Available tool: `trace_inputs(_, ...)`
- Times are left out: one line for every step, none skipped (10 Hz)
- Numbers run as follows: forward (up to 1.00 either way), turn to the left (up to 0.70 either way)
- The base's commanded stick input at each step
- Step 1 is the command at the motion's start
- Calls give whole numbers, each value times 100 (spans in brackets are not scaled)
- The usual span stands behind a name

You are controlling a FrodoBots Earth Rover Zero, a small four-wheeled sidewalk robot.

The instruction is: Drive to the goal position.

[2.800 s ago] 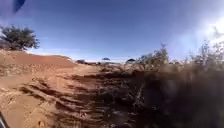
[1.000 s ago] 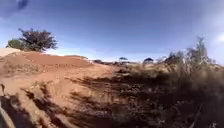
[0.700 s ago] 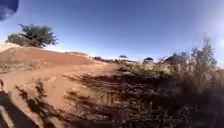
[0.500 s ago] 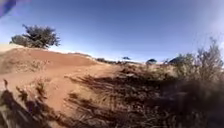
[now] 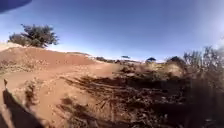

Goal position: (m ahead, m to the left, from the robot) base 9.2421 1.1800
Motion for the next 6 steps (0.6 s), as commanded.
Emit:
trace_inputs(50, 0)
trace_inputs(50, 0)
trace_inputs(50, 0)
trace_inputs(50, 0)
trace_inputs(50, 0)
trace_inputs(50, 0)
